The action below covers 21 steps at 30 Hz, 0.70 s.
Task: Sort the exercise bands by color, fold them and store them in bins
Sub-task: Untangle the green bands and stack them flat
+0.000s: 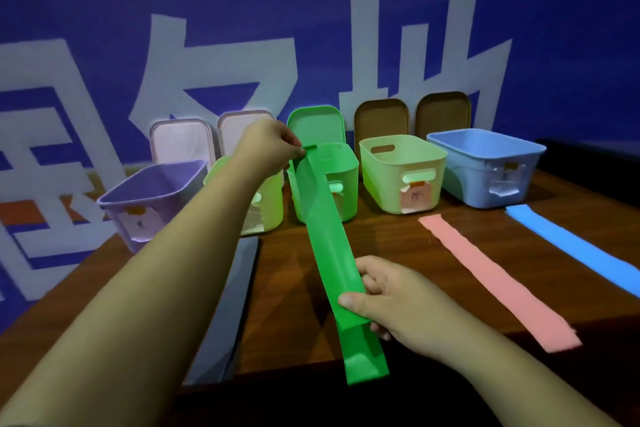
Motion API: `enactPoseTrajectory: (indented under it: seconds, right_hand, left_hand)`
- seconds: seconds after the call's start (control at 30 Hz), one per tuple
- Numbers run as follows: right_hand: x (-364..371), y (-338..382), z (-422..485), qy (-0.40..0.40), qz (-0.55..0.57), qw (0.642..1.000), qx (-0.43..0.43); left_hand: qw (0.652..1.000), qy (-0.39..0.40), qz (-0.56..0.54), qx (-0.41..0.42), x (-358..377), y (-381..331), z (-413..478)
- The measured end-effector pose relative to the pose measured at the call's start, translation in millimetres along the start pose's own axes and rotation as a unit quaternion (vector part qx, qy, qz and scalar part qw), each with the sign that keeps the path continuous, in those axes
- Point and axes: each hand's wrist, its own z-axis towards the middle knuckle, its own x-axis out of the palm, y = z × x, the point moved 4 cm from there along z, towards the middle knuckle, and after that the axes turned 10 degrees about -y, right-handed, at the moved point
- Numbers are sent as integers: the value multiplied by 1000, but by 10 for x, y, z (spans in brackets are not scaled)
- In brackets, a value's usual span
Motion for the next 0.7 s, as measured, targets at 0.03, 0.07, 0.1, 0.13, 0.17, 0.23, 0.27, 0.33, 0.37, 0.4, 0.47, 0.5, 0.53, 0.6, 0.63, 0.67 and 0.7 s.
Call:
enactPoseTrajectory:
  seconds: [0.03, 0.07, 0.1, 0.13, 0.17, 0.23, 0.27, 0.33, 0.37, 0.4, 0.47, 0.5, 0.53, 0.6, 0.63, 0.67, 0.7]
  right_hand:
    - [-4, -22, -45, -10, -6, 1000, 8]
    - [-9, -39, -89, -19, -12, 1000, 13]
    - [-20, -45, -126, -29, -18, 999, 20]
    - [-31, -54, -156, -37, -21, 999, 27]
    - [-42, -55, -186, -39, -25, 998, 37]
    - [-33, -42, -248, -24, -36, 997, 61]
    - [-16, -43, -273, -15, -42, 997, 68]
    - [26, -47, -315, -3, -48, 996, 74]
    - [39, -48, -330, -2, -45, 996, 76]
    - [44, -59, -333, -3, -41, 996, 79]
    - [31, -55, -338, -10, -34, 996, 80]
    - [21, -45, -341, -15, -34, 996, 77]
    - [15, -42, -340, -21, -34, 997, 73]
    - [20, -33, -343, -34, -37, 997, 65]
    - [29, -29, -344, -41, -42, 996, 63]
    - [38, -34, -339, -47, -50, 996, 62]
    - [47, -40, -333, -50, -58, 995, 64]
  left_hand:
    - [1000, 9, 6, -2, 70, 29, -39]
    - [1000, 16, 12, -3, 142, 59, -78]
    - [1000, 22, 18, -5, 209, 87, -118]
    - [999, 25, 23, -7, 279, 125, -150]
    - [999, 29, 28, -8, 350, 158, -186]
    - [998, 39, 41, -5, 508, 226, -254]
    - [998, 45, 49, -2, 590, 255, -286]
    - [996, 58, 68, 3, 747, 296, -349]
    - [995, 65, 80, 6, 820, 314, -374]
    - [993, 73, 91, 5, 891, 339, -387]
    - [991, 88, 99, -8, 1011, 382, -407]
    - [990, 95, 100, -15, 1065, 407, -411]
    - [989, 102, 104, -20, 1118, 437, -412]
    - [986, 109, 122, -19, 1216, 485, -432]
    - [985, 111, 133, -14, 1261, 500, -451]
    - [983, 112, 143, -9, 1310, 516, -467]
    - [982, 113, 153, -4, 1359, 533, -482]
